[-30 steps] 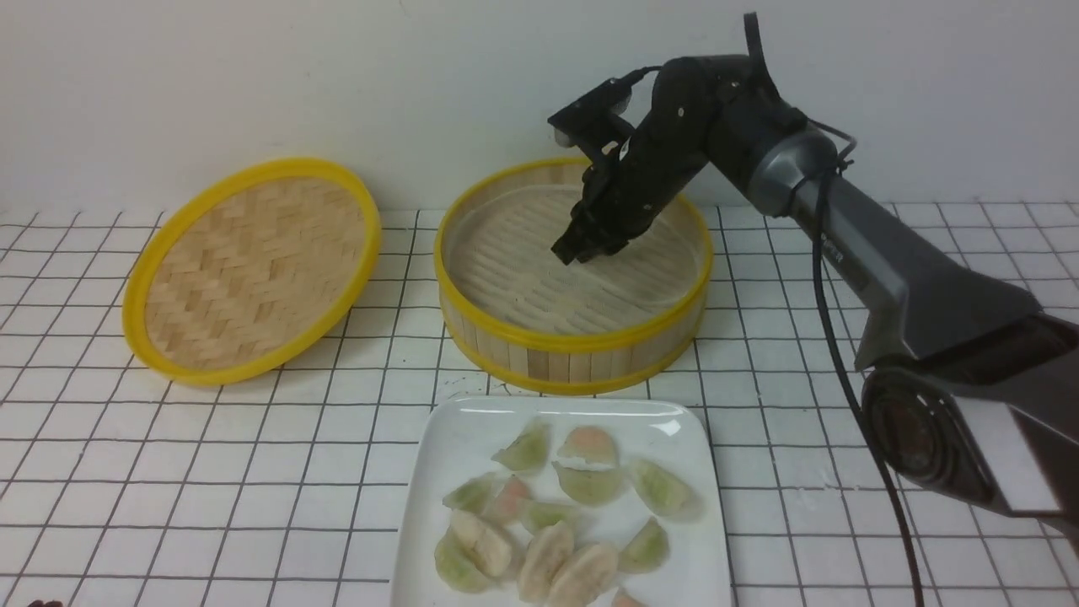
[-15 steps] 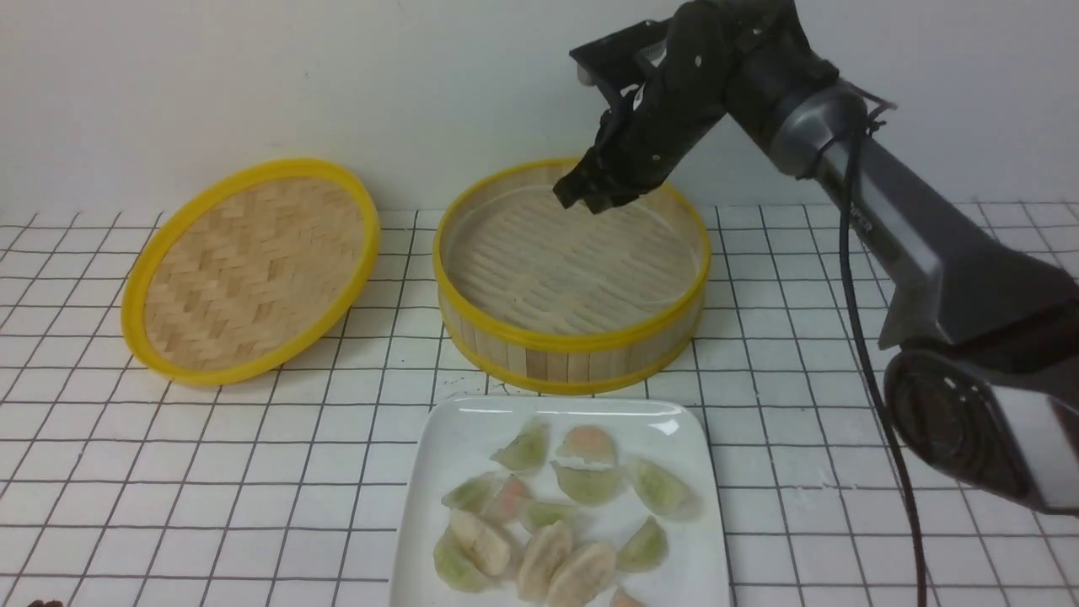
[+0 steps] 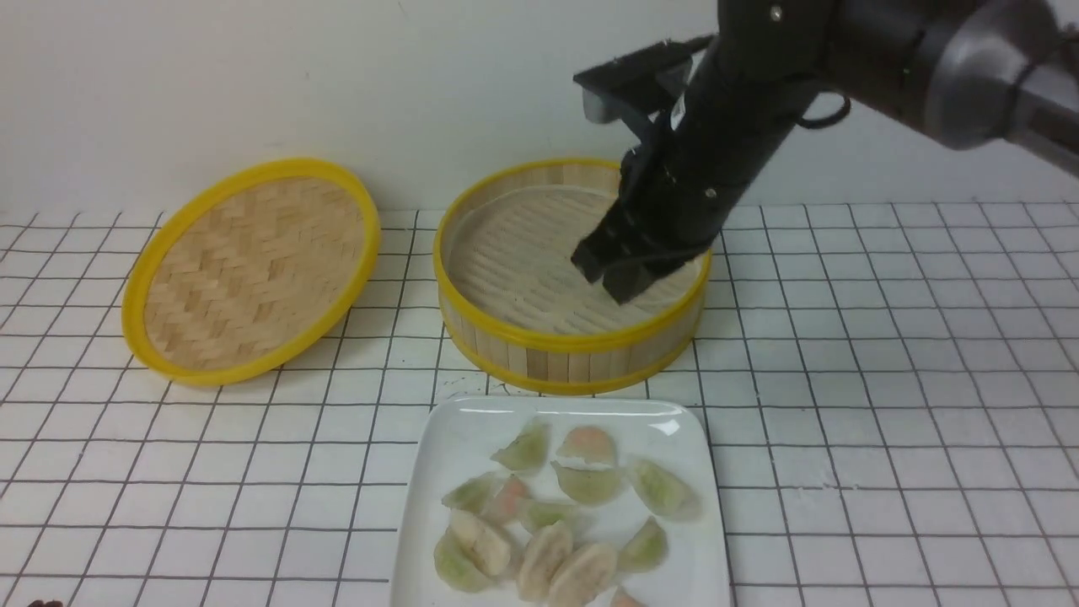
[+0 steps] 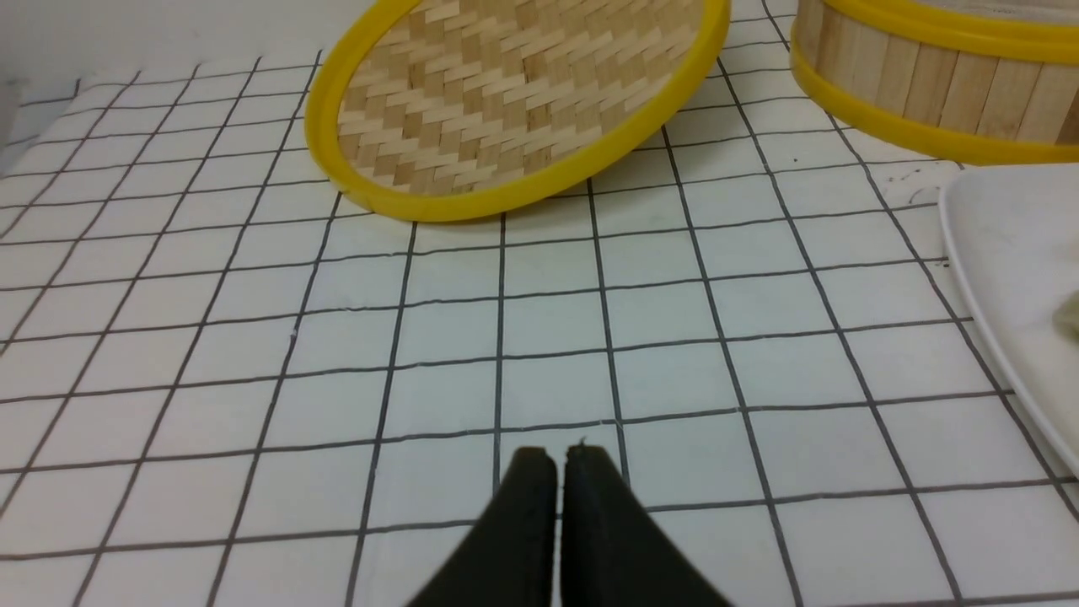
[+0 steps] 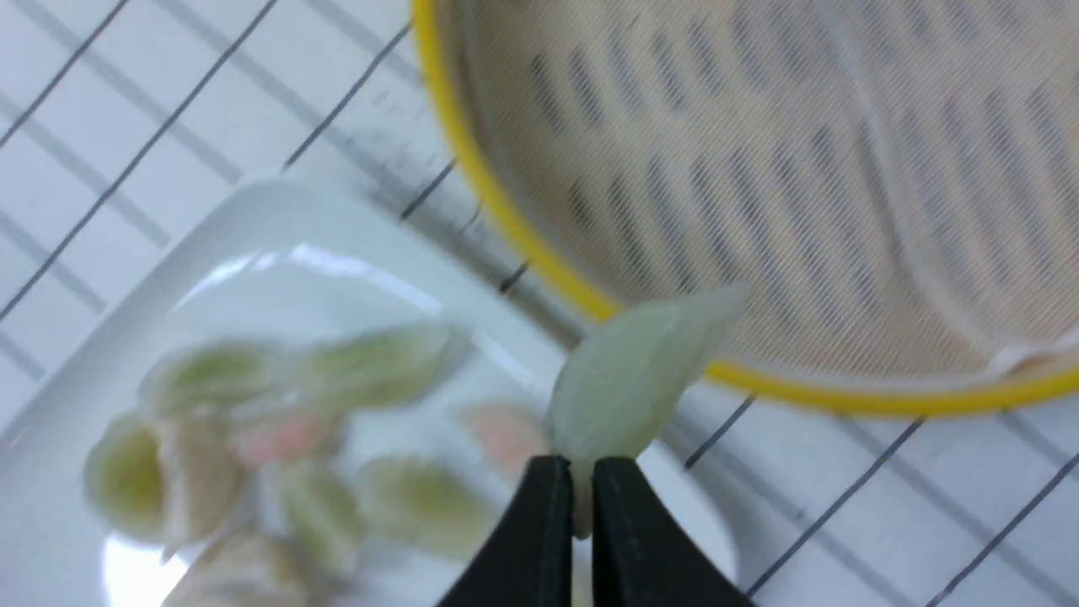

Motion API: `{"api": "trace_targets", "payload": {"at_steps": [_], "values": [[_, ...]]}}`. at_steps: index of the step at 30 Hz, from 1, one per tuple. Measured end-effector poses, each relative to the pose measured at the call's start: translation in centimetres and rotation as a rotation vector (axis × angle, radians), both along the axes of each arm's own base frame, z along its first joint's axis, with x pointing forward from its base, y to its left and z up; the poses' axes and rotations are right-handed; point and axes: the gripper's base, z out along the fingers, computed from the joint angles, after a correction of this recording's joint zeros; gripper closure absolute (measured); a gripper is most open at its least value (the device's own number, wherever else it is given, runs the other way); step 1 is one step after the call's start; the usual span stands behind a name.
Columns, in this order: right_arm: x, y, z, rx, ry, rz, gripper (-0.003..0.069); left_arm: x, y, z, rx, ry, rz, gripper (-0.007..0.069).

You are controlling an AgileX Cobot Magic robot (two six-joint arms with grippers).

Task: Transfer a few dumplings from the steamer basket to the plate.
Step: Use the right arm to put the dumpling into the plate

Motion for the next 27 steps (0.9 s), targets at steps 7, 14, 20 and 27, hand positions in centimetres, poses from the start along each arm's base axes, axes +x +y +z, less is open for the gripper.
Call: {"api": "trace_targets", "payload": {"at_steps": [7,14,20,27], "values": [[-6.2,0.9,-5.2,-0.061,0.234,0.078,0.0655,0.0,0.0,0.0,0.000,0.000,0.000,0.0631],[-6.8,1.0,-7.2,-0.099,0.255,0.057,0.0640,0.0,0.0,0.0,0.000,0.000,0.000,0.0631],[-6.2,1.3,-7.7,-0.086,0.212,0.029,0.0490,0.0,0.0,0.0,0.000,0.000,0.000,0.0631],[-5.8,1.5,-5.6,-0.086,0.201,0.025,0.0332,0.0,0.0,0.0,0.000,0.000,0.000,0.0631]]}}
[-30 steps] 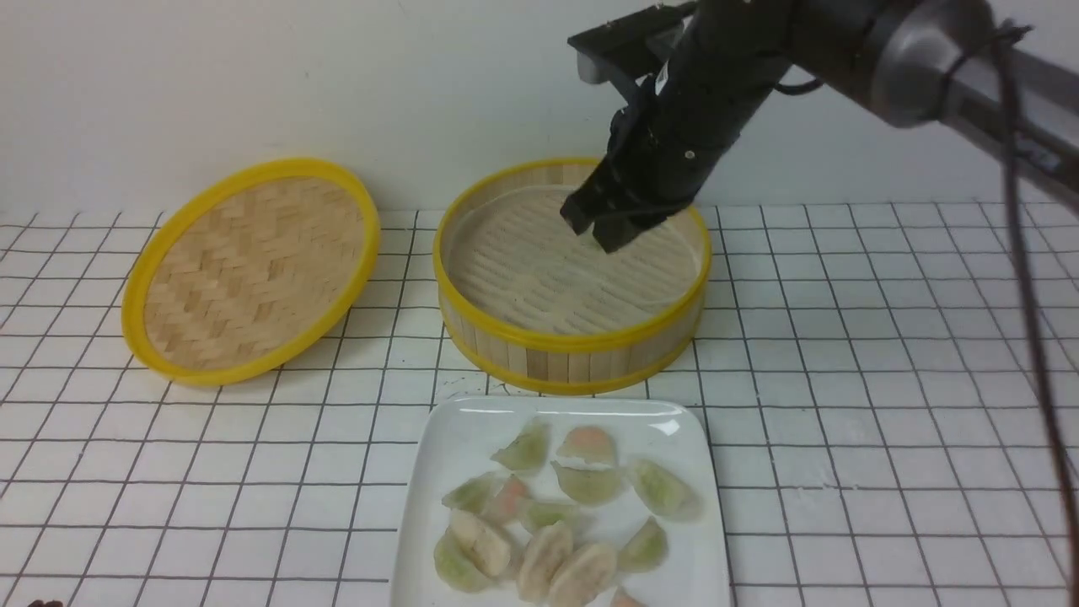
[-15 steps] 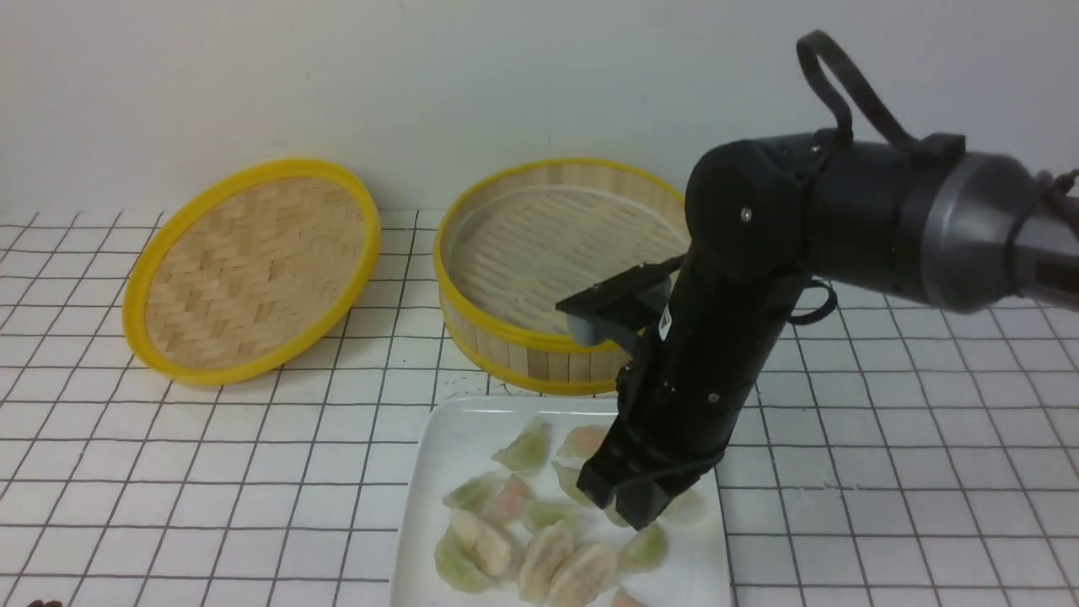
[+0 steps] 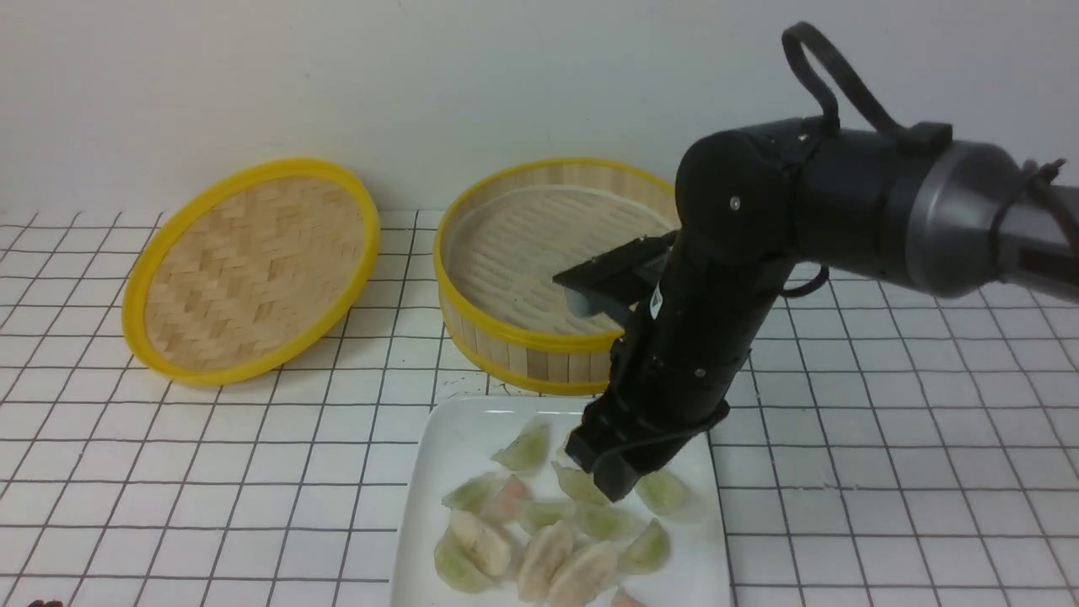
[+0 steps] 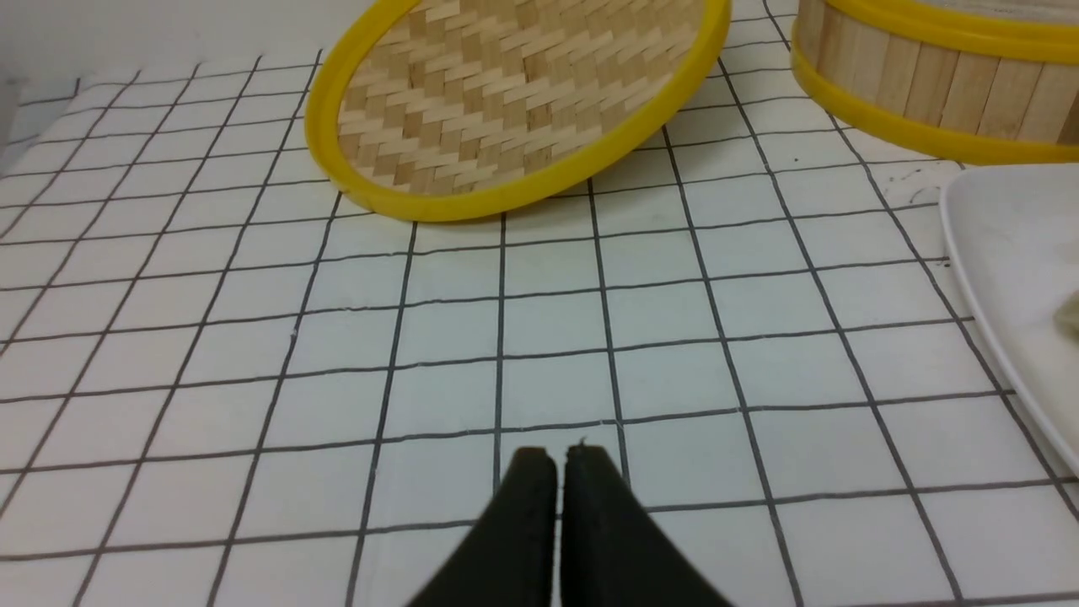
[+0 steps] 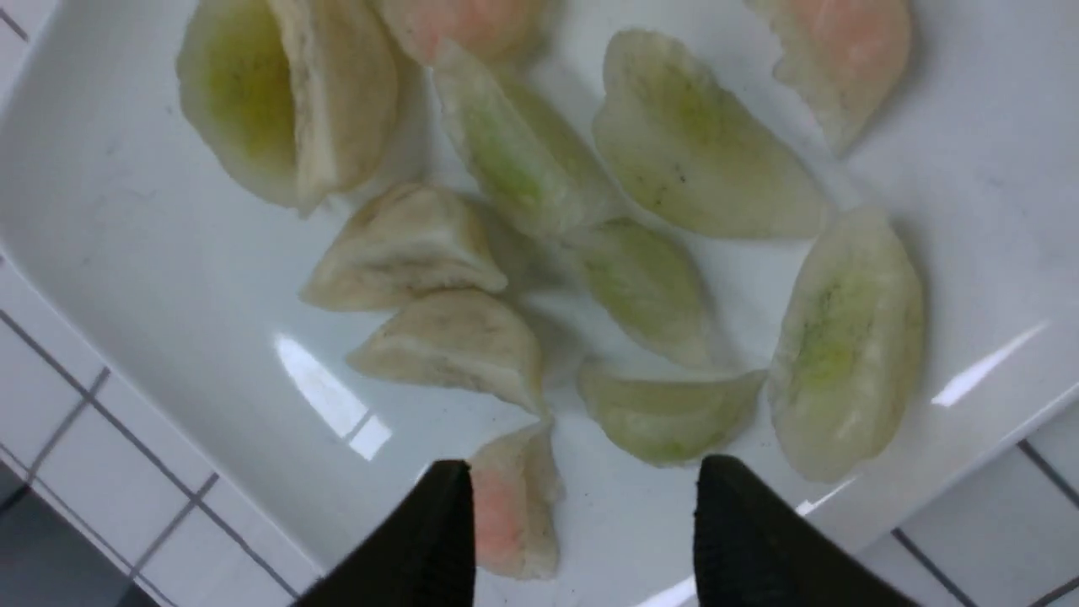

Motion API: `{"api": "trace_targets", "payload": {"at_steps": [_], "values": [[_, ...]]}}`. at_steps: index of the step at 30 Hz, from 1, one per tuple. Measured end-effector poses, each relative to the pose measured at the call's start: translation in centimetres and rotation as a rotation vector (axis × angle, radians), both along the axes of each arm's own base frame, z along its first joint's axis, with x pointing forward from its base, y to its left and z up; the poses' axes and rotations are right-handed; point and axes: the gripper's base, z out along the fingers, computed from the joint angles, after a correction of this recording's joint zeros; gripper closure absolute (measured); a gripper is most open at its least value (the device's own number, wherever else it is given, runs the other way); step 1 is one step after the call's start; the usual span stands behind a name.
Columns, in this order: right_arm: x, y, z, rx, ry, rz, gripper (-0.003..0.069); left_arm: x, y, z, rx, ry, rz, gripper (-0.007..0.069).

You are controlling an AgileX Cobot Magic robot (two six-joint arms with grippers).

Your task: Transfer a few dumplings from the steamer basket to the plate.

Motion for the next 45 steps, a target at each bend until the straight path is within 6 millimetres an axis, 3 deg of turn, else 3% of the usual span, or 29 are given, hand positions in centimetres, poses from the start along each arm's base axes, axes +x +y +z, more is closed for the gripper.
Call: {"api": "trace_targets", "payload": {"at_steps": [3,4,6,7,9,12,15,18,19,22,26,31,38,45], "values": [[-1.0,-0.9,4.3,0.060,-0.083,-0.051,0.0449,0.0,0.0,0.0,0.000,0.000,0.000,0.0631],[-1.1,-1.0,4.6,0.064,-0.091,-0.051,0.0449,0.0,0.0,0.0,0.000,0.000,0.000,0.0631],[-3.2,-2.7,9.5,0.144,-0.186,-0.087,0.0580,0.0,0.0,0.0,0.000,0.000,0.000,0.0631],[-3.7,-3.0,10.3,0.159,-0.205,-0.092,0.0597,0.0,0.0,0.0,0.000,0.000,0.000,0.0631],[-7.2,-6.0,15.8,0.251,-0.340,-0.134,0.0655,0.0,0.0,0.0,0.000,0.000,0.000,0.0631],[-12.0,-10.2,19.9,0.330,-0.492,-0.189,0.0670,0.0,0.0,0.0,0.000,0.000,0.000,0.0631],[-16.9,-14.6,22.0,0.434,-0.679,-0.244,0.0672,0.0,0.0,0.0,0.000,0.000,0.000,0.0631],[-22.1,-19.1,21.2,0.605,-0.882,-0.319,0.0673,0.0,0.0,0.0,0.000,0.000,0.000,0.0631],[-22.6,-19.5,21.5,0.629,-0.905,-0.324,0.0673,0.0,0.0,0.0,0.000,0.000,0.000,0.0631],[-27.1,-23.1,18.9,0.855,-1.132,-0.362,0.0673,0.0,0.0,0.0,0.000,0.000,0.000,0.0631],[-29.8,-25.5,14.6,1.004,-1.288,-0.402,0.0673,0.0,0.0,0.0,0.000,0.000,0.000,0.0631],[-29.5,-25.8,10.9,1.000,-1.345,-0.432,0.0673,0.0,0.0,0.0,0.000,0.000,0.000,0.0631],[-28.9,-25.2,9.8,1.077,-1.272,-0.482,0.0671,0.0,0.0,0.0,0.000,0.000,0.000,0.0631],[-29.0,-25.2,10.0,1.094,-1.284,-0.475,0.0669,0.0,0.0,0.0,0.000,0.000,0.000,0.0631]]}}
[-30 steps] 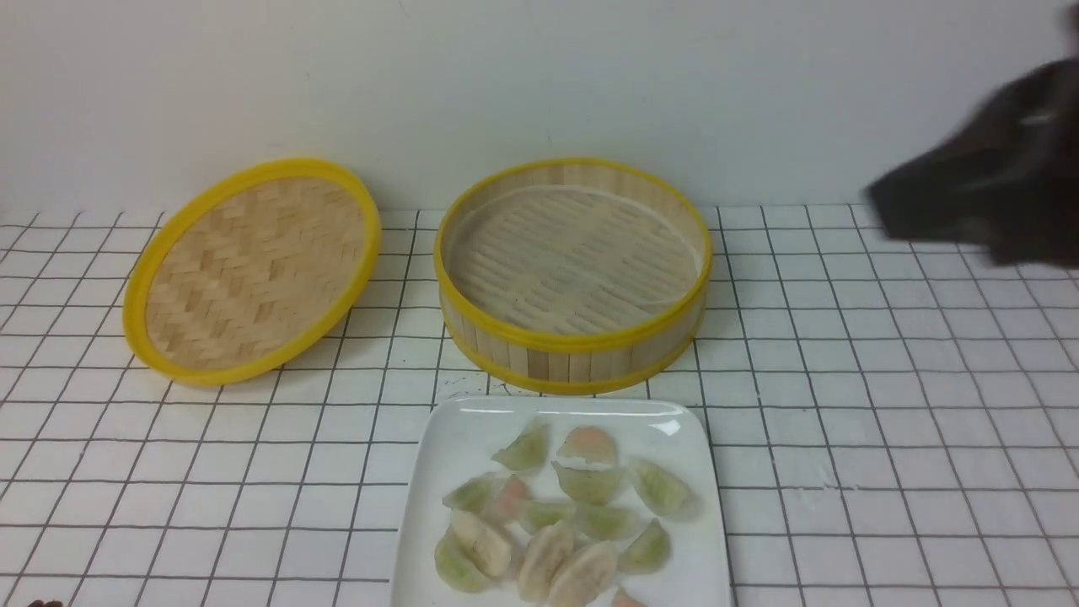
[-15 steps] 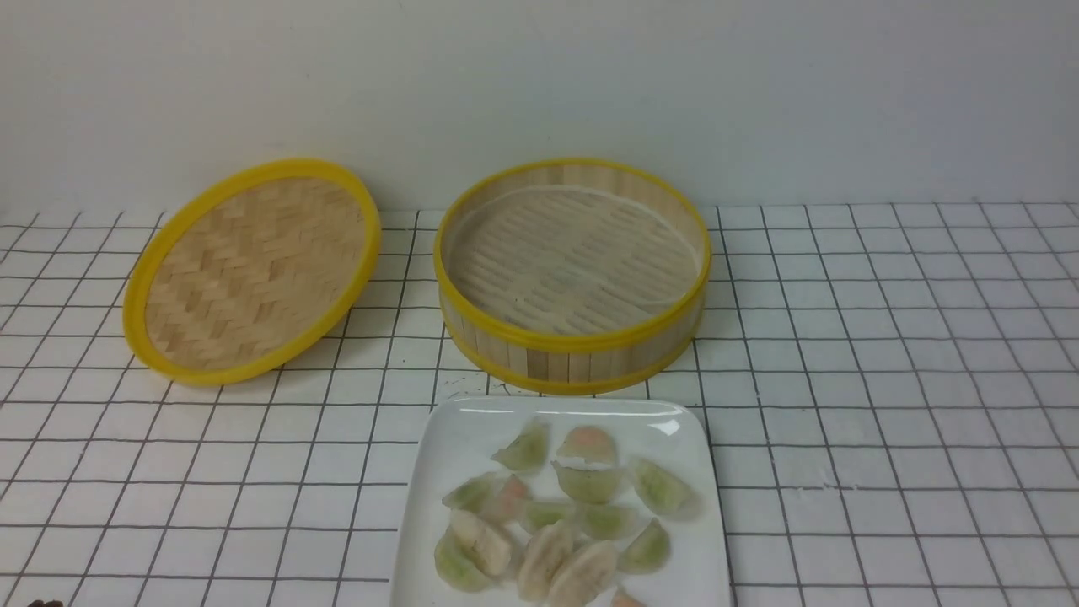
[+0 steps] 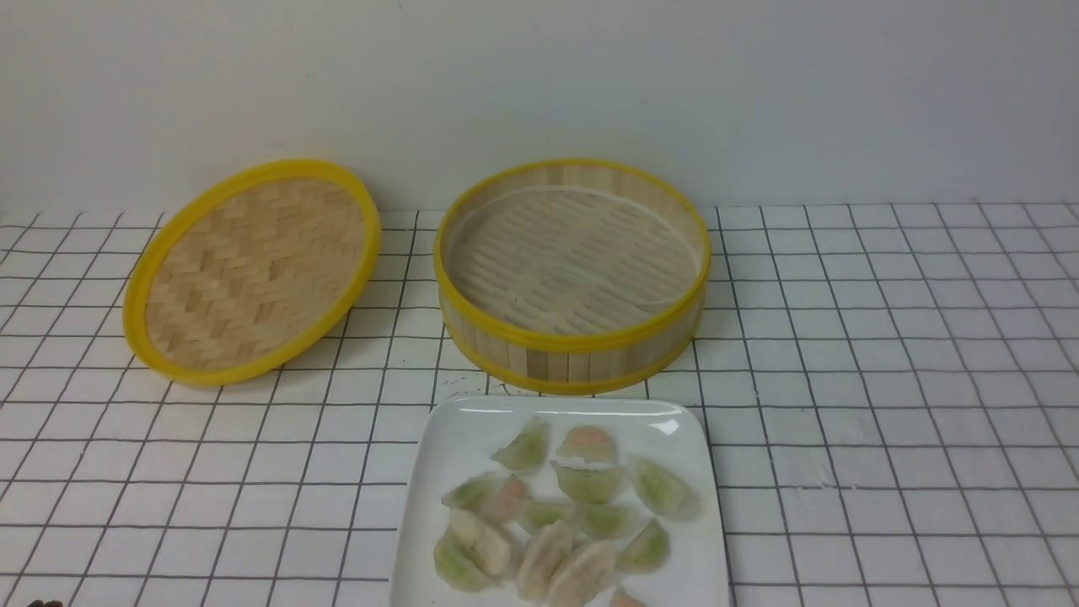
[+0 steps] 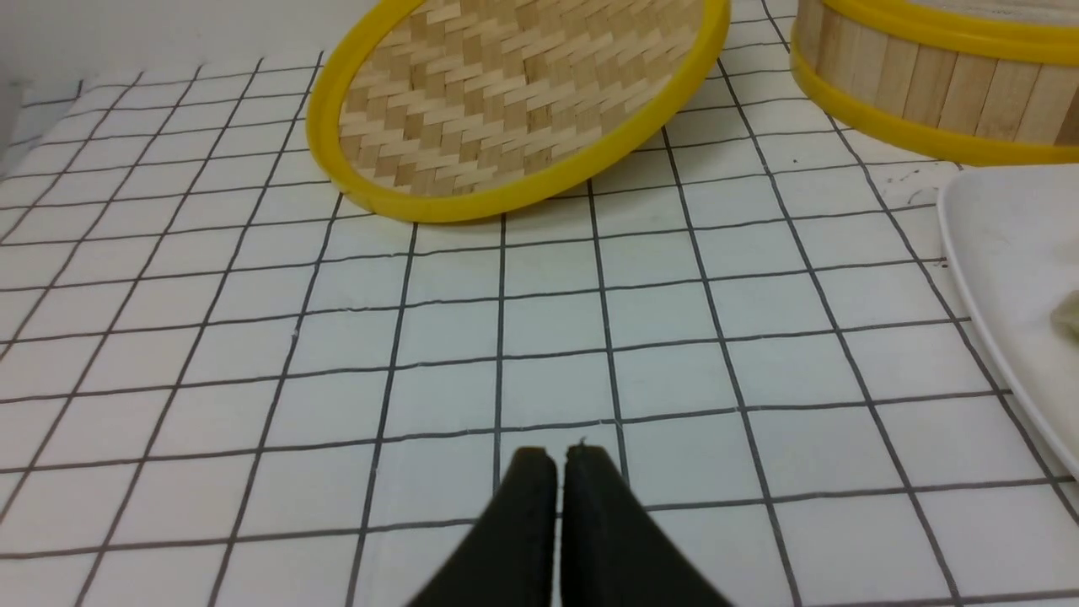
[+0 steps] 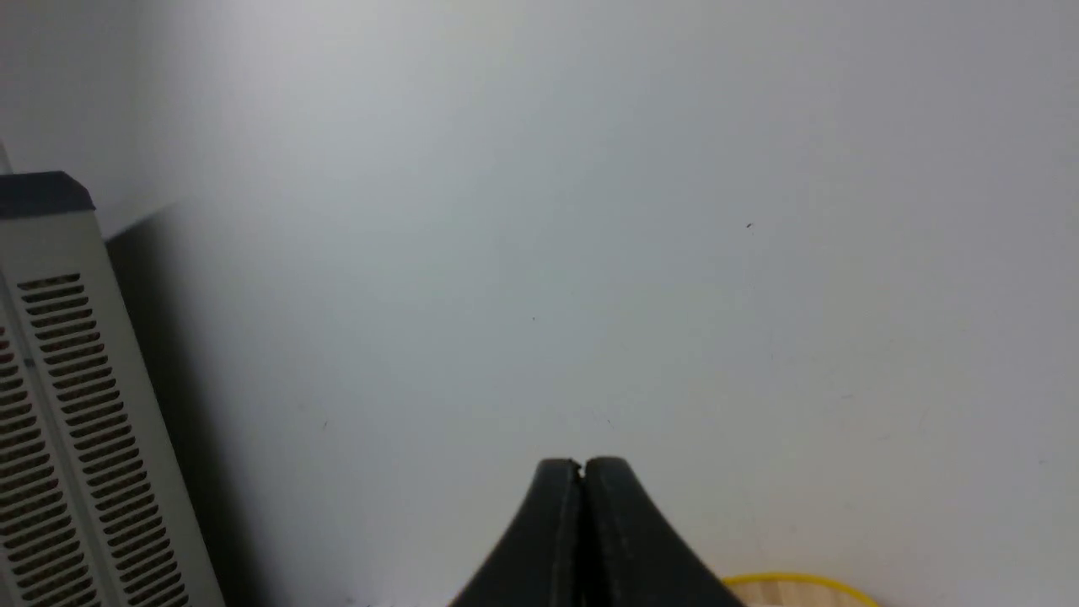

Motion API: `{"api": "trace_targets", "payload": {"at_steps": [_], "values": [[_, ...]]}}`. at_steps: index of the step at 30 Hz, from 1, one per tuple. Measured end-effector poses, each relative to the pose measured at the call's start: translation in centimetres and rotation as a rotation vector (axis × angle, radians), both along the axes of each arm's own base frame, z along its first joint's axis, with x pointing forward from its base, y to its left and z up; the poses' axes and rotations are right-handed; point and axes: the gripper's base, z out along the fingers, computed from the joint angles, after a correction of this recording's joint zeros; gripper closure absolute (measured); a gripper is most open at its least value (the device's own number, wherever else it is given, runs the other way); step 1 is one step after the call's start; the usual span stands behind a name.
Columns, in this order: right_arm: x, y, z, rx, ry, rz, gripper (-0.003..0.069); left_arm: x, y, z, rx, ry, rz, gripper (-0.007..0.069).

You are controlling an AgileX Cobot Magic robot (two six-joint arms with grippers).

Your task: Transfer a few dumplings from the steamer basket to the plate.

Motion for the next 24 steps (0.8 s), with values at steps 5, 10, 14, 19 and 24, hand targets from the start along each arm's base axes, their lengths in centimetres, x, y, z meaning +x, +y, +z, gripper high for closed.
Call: {"api": "trace_targets", "payload": {"at_steps": [5,10,14,19,24], "values": [[0.0,0.0,0.1,-0.015,-0.016,-0.005,0.0669,0.0,0.0,0.0,0.000,0.000,0.000,0.0631],[-0.1,0.5,-0.3,-0.084,-0.031,0.031,0.0669,0.0,0.0,0.0,0.000,0.000,0.000,0.0631],[-0.4,1.0,-0.4,-0.159,-0.073,0.060,0.0669,0.0,0.0,0.0,0.000,0.000,0.000,0.0631],[-0.5,1.2,-0.5,-0.206,-0.096,0.075,0.0669,0.0,0.0,0.0,0.000,0.000,0.000,0.0631],[0.7,1.8,-2.8,-0.278,-0.029,-0.065,0.0669,0.0,0.0,0.0,0.000,0.000,0.000,0.0631]]}}
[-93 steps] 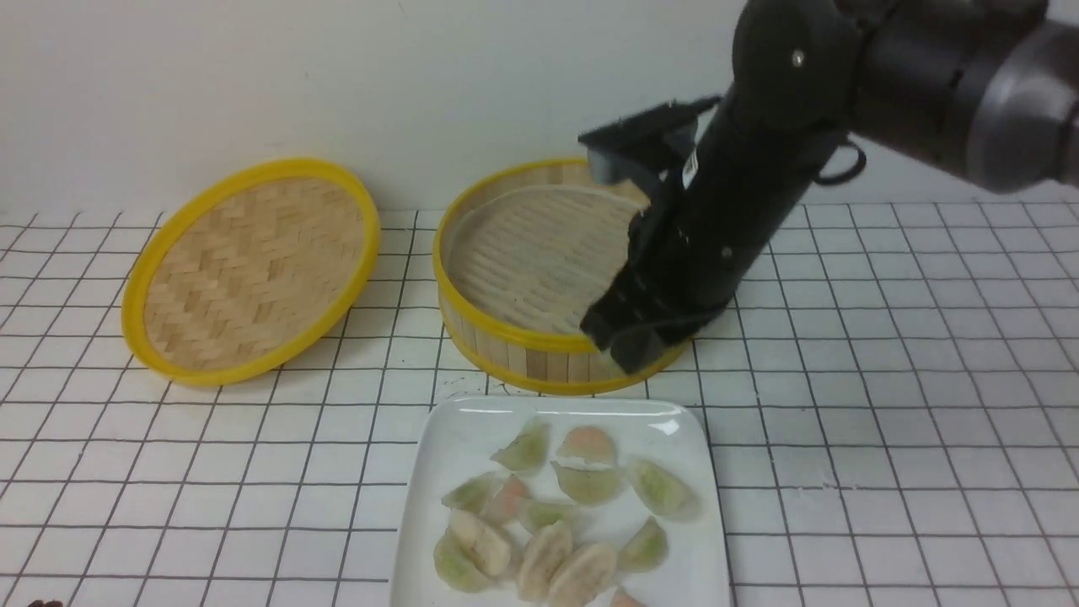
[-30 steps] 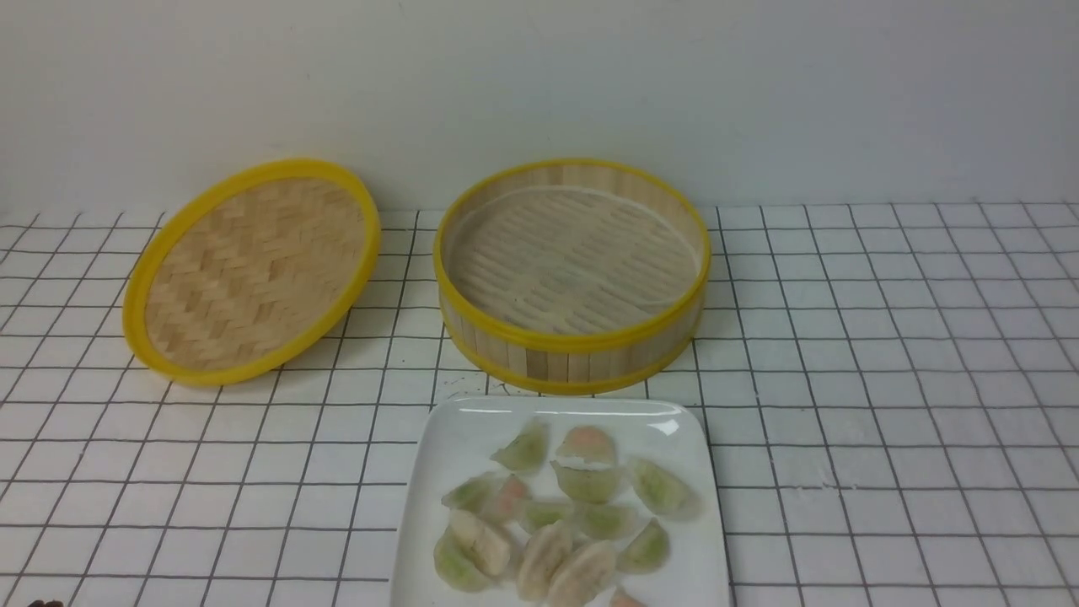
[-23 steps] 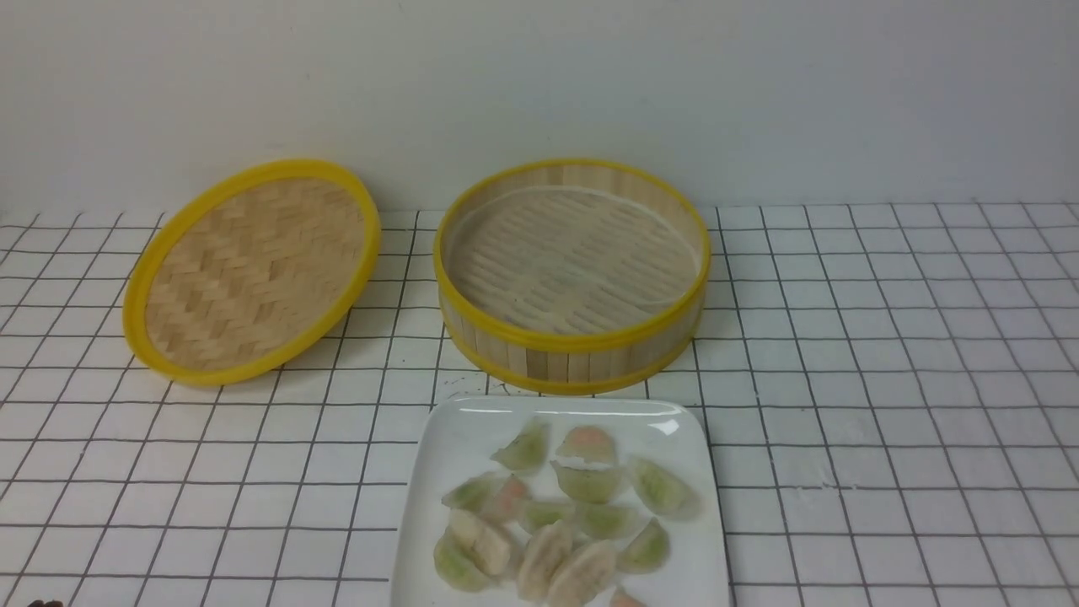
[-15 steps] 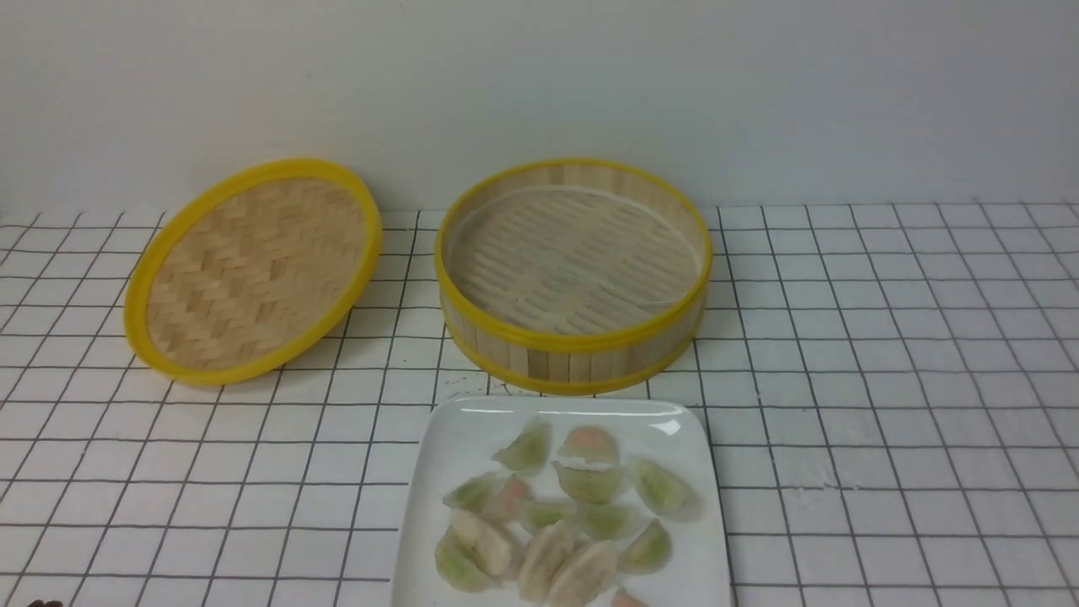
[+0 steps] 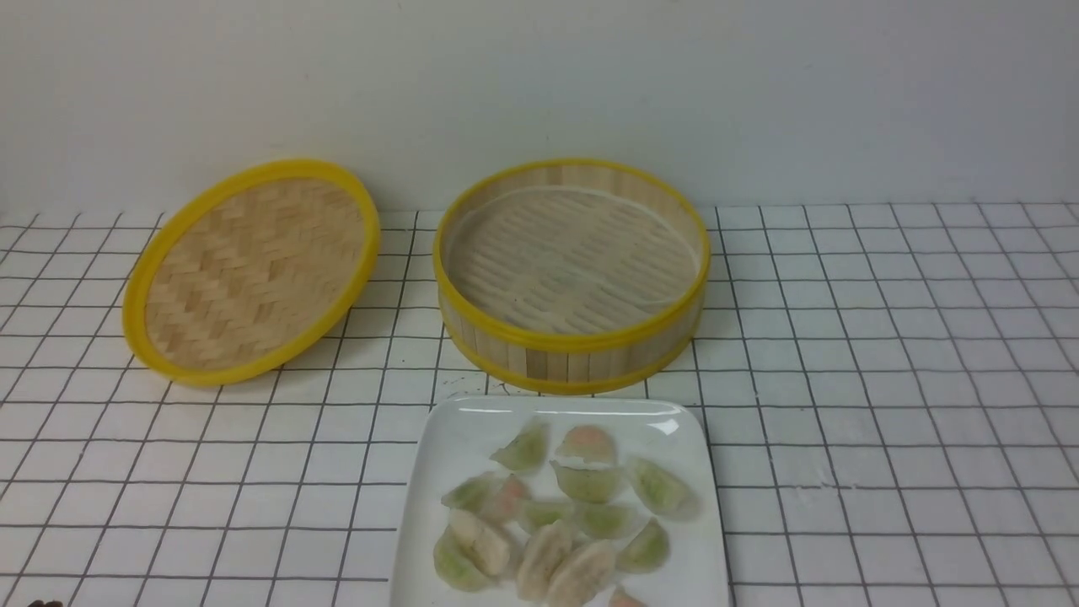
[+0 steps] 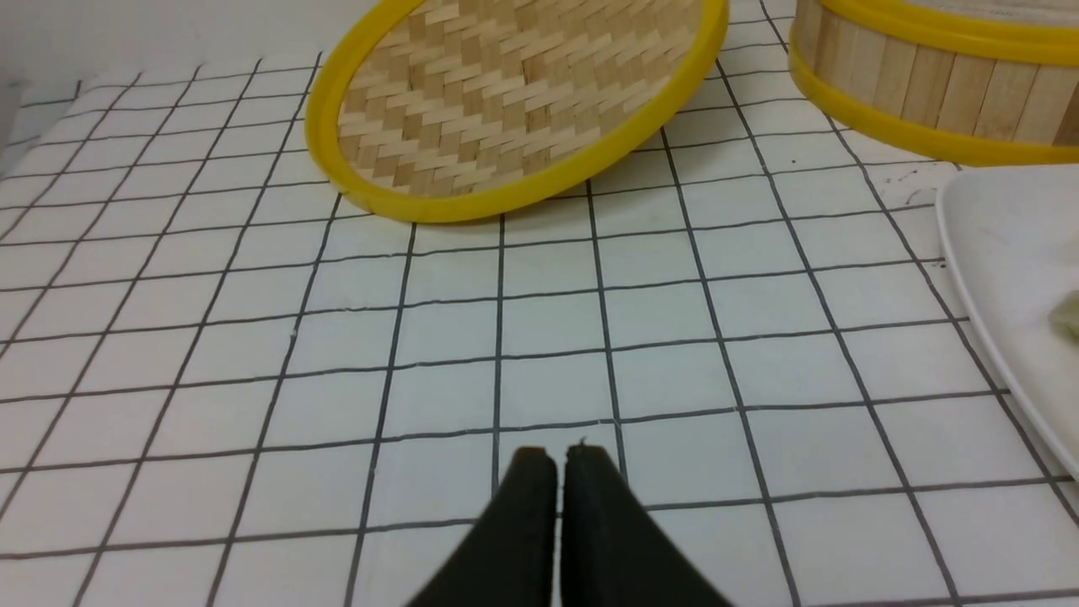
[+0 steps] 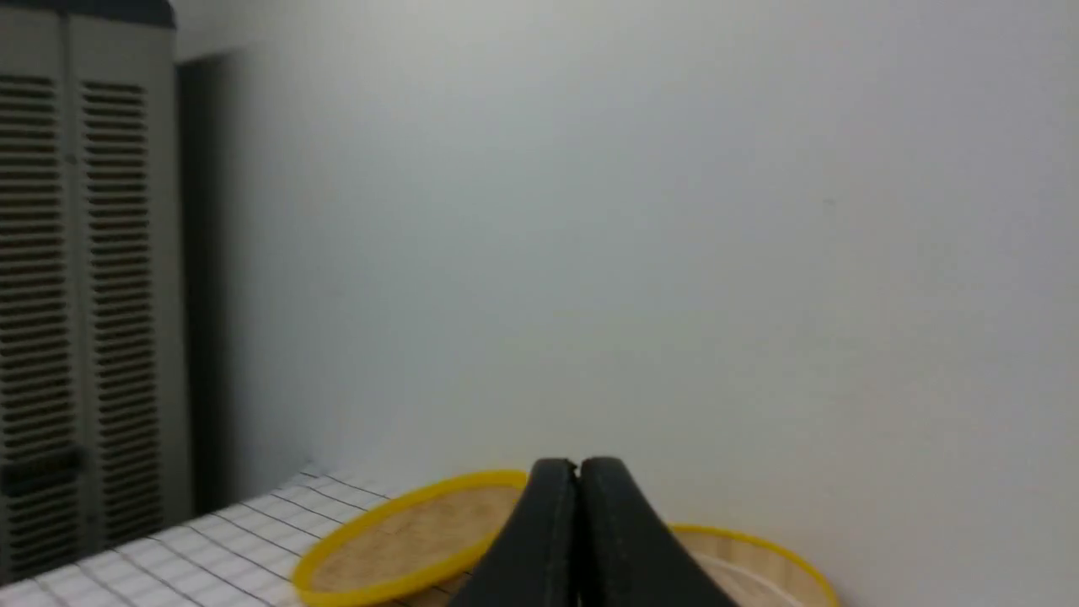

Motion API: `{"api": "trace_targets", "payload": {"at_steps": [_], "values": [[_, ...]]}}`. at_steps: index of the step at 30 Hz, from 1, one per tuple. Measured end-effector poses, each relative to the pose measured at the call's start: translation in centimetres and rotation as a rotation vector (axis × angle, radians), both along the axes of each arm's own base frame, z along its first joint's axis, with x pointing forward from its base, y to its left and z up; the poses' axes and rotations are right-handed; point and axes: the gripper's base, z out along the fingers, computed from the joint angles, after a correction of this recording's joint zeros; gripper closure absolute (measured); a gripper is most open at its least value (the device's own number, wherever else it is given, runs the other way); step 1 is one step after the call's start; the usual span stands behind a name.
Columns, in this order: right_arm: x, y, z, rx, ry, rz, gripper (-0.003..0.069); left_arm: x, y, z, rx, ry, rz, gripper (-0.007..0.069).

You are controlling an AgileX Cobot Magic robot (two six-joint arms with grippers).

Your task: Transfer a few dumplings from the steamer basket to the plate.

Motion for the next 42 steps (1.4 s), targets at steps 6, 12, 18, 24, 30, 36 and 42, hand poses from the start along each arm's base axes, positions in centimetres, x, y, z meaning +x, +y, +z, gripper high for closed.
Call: {"api": "trace_targets", "payload": {"at_steps": [6,12,18,24,30,36,42], "values": [[2.5,-0.3,-5.6,-0.095,0.166,-0.369,0.0669,0.0,0.0,0.0,0.000,0.000,0.000,0.0631],[4.0,-1.2,-13.3,-0.148,0.422,-0.568,0.0669,0.0,0.0,0.0,0.000,0.000,0.000,0.0631],[4.0,-1.3,-13.4,-0.123,0.419,-0.583,0.0669,0.0,0.0,0.0,-0.001,0.000,0.000,0.0631],[4.0,-1.3,-13.4,-0.122,0.419,-0.584,0.0669,0.0,0.0,0.0,-0.001,0.000,0.000,0.0631],[4.0,-1.3,-13.4,-0.121,0.420,-0.584,0.0669,0.0,0.0,0.0,-0.001,0.000,0.000,0.0631],[4.0,-1.3,-13.4,-0.121,0.418,-0.584,0.0669,0.0,0.0,0.0,-0.001,0.000,0.000,0.0631],[4.0,-1.3,-13.4,-0.121,0.419,-0.584,0.0669,0.0,0.0,0.0,-0.001,0.000,0.000,0.0631]]}}
